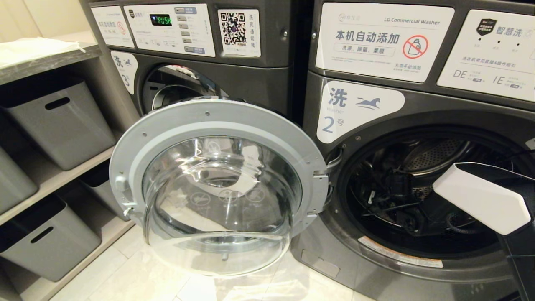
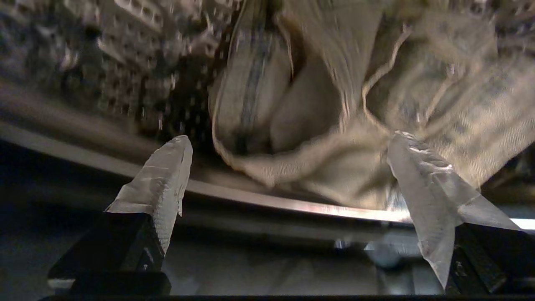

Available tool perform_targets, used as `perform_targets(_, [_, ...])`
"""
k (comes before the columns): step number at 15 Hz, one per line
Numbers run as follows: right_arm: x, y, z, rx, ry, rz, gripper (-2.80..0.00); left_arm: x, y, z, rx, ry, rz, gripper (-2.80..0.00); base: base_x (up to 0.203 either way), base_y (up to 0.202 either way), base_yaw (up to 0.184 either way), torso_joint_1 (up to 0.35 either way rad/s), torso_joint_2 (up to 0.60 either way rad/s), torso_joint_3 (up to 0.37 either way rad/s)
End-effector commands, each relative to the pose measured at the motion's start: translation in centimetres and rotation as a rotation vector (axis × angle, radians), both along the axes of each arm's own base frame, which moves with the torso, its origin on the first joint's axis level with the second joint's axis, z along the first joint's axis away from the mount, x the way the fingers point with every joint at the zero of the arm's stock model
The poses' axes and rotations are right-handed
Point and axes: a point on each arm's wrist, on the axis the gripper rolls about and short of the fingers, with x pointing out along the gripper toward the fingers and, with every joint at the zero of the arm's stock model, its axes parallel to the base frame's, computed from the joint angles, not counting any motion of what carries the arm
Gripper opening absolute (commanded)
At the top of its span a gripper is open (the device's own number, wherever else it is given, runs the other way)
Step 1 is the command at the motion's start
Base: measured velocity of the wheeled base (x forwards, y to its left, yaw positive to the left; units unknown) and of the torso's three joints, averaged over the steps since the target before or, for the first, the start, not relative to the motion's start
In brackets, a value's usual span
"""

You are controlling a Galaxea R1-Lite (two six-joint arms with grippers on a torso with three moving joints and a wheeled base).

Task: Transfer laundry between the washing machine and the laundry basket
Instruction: Pick a cloth and place it into the basket

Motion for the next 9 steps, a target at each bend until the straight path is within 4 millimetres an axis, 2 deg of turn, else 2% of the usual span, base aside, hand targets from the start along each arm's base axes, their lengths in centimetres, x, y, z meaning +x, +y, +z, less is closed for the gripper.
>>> perform_targets(1, [1.1,0.1,0.0,-0.001,0.009,-0.006,0.0,0.0,0.0,0.0,0.0,0.001,-0.001,-2.8,0.0,0.0,0.0,0.0,0.0,0.0])
perform_targets(4, [2.0,-0.4,-0.6,-0.012,0.036,-0.045,0.0,0.0,0.0,0.0,-0.001,-0.002,-0.001,-2.8,0.0,0.0,0.0,0.0,0.0,0.0])
perform_targets(9, [2.0,-1.7,-2.0,-0.022,0.064,-0.082,0.0,0.0,0.0,0.0,-0.001,0.0,-0.004,-2.8,0.0,0.0,0.0,0.0,0.0,0.0])
